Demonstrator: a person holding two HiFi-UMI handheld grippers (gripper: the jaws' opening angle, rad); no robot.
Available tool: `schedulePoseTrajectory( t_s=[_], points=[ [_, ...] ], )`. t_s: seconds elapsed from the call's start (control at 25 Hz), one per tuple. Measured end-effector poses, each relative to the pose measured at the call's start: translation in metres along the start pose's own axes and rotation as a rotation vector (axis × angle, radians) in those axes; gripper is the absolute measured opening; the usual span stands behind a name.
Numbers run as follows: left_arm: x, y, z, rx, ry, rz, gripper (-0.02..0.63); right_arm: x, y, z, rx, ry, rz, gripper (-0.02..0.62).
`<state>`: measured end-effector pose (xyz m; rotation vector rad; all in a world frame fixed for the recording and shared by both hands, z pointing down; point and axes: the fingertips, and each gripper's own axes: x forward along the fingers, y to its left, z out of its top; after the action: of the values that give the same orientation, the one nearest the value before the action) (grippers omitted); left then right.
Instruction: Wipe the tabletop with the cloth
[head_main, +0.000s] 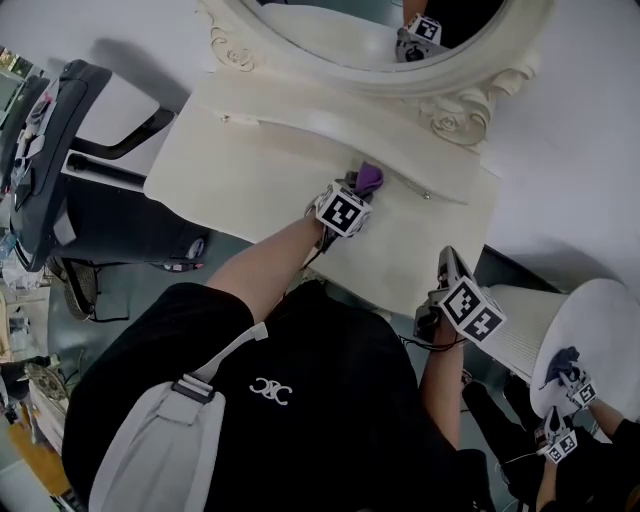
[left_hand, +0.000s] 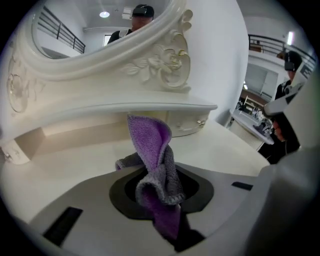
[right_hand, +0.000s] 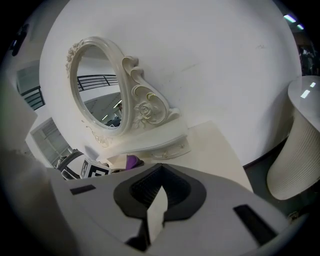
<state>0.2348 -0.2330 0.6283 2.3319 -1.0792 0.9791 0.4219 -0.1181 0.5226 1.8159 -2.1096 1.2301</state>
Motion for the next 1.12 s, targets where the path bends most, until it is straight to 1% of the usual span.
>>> schedulePoseTrajectory(
  t_s=[0.12, 0.2, 0.28, 0.32, 0.4, 0.44, 0.52, 0.56, 0.6, 0.64, 0.68, 0.76, 0.84, 0.88, 0.96, 1.04, 1.12],
  points=[
    [-0.017, 0.062, -0.012, 0.061, 0.018, 0.101, 0.089, 0.01, 0.025, -0.004, -0.034, 0.005, 0.013, 0.012],
    [-0.026, 0.094, -0.018, 0.08, 0.026, 0.136, 0.089, 0.015, 0.035, -0.008, -0.052, 0.01, 0.012, 0.012],
    [-0.032, 0.124, -0.023, 0.138, 0.049, 0.192, 0.089, 0.018, 0.039, -0.011, -0.05, 0.014, 0.007, 0.012],
    [-0.035, 0.142, -0.025, 0.188, 0.067, 0.24, 0.089, 0.018, 0.04, -0.013, -0.047, 0.014, 0.001, 0.012],
    [-0.044, 0.182, -0.029, 0.297, 0.121, 0.378, 0.089, 0.017, 0.04, -0.017, -0.04, 0.013, -0.016, 0.012],
    [-0.05, 0.204, -0.032, 0.344, 0.163, 0.461, 0.089, 0.017, 0.04, -0.019, -0.036, 0.013, -0.025, 0.012],
    [-0.061, 0.249, -0.039, 0.449, 0.279, 0.619, 0.089, 0.015, 0.041, -0.024, -0.031, 0.019, -0.041, 0.012],
    [-0.065, 0.267, -0.042, 0.506, 0.336, 0.668, 0.089, 0.015, 0.042, -0.026, -0.033, 0.024, -0.05, 0.012],
    [-0.067, 0.279, -0.043, 0.556, 0.376, 0.686, 0.089, 0.014, 0.043, -0.029, -0.036, 0.029, -0.058, 0.012],
    [-0.068, 0.286, -0.043, 0.591, 0.393, 0.678, 0.089, 0.014, 0.046, -0.031, -0.038, 0.033, -0.061, 0.012],
    [-0.068, 0.289, -0.043, 0.614, 0.393, 0.662, 0.078, 0.014, 0.048, -0.033, -0.039, 0.034, -0.061, 0.012],
    [-0.067, 0.288, -0.04, 0.64, 0.366, 0.653, 0.075, 0.013, 0.051, -0.037, -0.044, 0.038, -0.068, 0.012],
    [-0.065, 0.286, -0.039, 0.646, 0.33, 0.671, 0.075, 0.012, 0.05, -0.04, -0.049, 0.047, -0.077, 0.012],
    [-0.064, 0.286, -0.038, 0.636, 0.31, 0.678, 0.074, 0.013, 0.05, -0.041, -0.05, 0.051, -0.079, 0.012],
    [-0.063, 0.284, -0.034, 0.587, 0.268, 0.671, 0.074, 0.014, 0.051, -0.043, -0.05, 0.058, -0.079, 0.012],
    [-0.058, 0.274, -0.028, 0.522, 0.222, 0.628, 0.074, 0.015, 0.052, -0.045, -0.055, 0.065, -0.078, 0.012],
    [-0.049, 0.258, -0.021, 0.456, 0.174, 0.566, 0.074, 0.016, 0.055, -0.045, -0.066, 0.069, -0.075, 0.012]
  ],
)
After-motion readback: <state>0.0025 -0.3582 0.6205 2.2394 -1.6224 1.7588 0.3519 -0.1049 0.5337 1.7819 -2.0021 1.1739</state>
